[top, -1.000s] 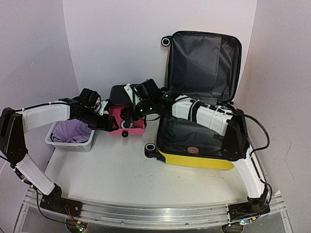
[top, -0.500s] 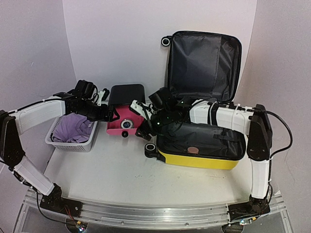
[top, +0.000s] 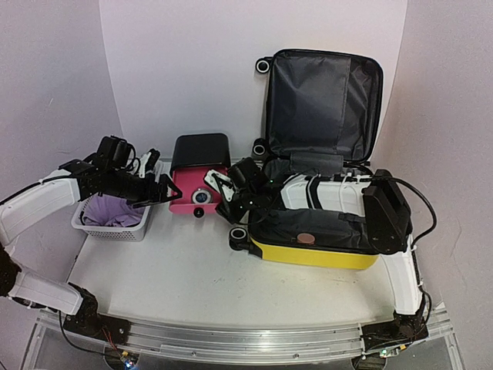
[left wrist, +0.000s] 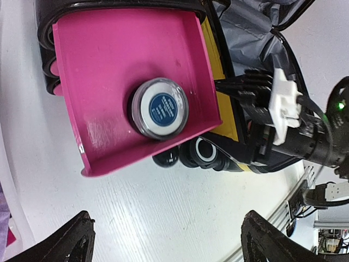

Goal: Open, take out, and arrange the luggage

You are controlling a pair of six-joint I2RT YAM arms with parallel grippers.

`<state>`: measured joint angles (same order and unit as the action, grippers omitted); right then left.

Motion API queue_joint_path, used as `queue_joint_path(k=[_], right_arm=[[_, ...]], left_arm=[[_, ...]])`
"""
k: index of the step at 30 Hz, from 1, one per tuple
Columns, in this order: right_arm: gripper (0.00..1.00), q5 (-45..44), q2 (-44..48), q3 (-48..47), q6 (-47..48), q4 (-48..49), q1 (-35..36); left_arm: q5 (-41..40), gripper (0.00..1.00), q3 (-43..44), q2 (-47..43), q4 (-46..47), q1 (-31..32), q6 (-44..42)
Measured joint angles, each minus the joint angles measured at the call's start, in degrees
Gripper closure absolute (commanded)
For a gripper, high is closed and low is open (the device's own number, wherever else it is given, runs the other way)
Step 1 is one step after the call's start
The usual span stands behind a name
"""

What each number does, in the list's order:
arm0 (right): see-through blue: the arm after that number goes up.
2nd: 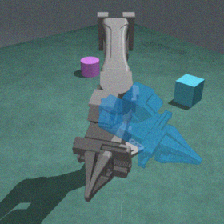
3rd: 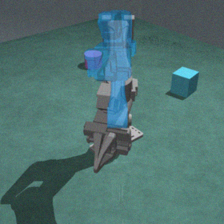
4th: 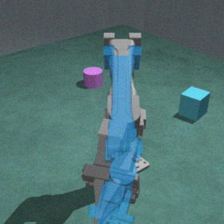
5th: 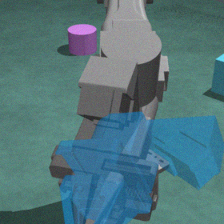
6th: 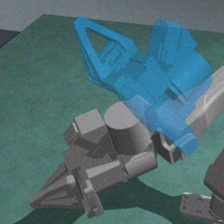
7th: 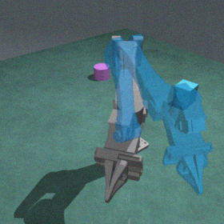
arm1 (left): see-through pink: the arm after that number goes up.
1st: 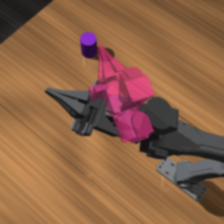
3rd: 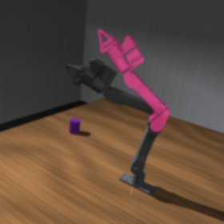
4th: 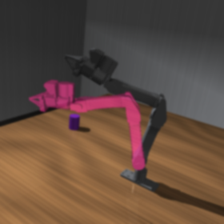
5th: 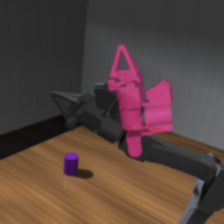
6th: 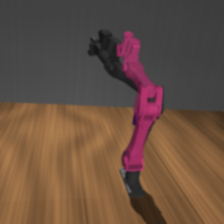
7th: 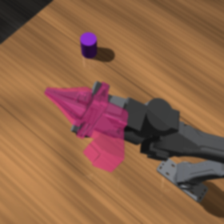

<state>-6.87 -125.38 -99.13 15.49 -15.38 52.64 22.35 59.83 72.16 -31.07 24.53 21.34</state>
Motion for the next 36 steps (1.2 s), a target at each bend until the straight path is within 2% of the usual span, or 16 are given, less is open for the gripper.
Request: queue_joint_path(k=[9, 14, 18, 22, 25, 28, 30, 32, 36], right_arm=[[0.49, -2.67, -0.46, -0.13, -3.91, 5.09, 0.24], [0.47, -7.06, -1.29, -3.41, -6.82, 7.39, 0.09], [0.46, -10.23, -4.04, -9.62, -8.26, 9.53, -0.28], [0.45, -12.92, -9.11, -18.14, -9.6, 11.8, -0.76], [0.37, -14.69, -11.23, -20.9, -9.75, 12.11, -0.98], [0.25, -15.23, -11.43, -21.22, -10.01, 10.69, -1.22], [0.15, -14.97, -10.97, -21.03, -10.67, 8.63, -1.36], [0.03, -14.19, -8.02, -17.03, -11.37, 7.28, -1.44], [0.02, -12.98, 4.31, -4.48, -12.92, 2.6, -1.44]], left_arm=[[0.0, 0.09, -2.38, -5.16, 0.33, 0.0, 2.99], [0.02, 0.11, -4.15, -5.25, 0.76, 0.0, 4.37], [0.2, 0.16, -4.76, -5.25, 1.84, 0.0, 5.49], [1.31, 0.34, -4.83, -4.46, 4.09, 0.0, 7.04], [2.36, 0.53, -4.79, -2.21, 6.6, 0.02, 8.2], [3.26, 0.67, -4.31, 2.47, 9.11, 0.2, 9.11], [3.65, 0.81, -3.06, 7.19, 10.69, 0.46, 9.2], [3.61, 0.88, -1.14, 11.67, 11.96, 0.68, 9.29], [1.51, 0.95, 3.21, 17.81, 13.49, 1.05, 8.94]])
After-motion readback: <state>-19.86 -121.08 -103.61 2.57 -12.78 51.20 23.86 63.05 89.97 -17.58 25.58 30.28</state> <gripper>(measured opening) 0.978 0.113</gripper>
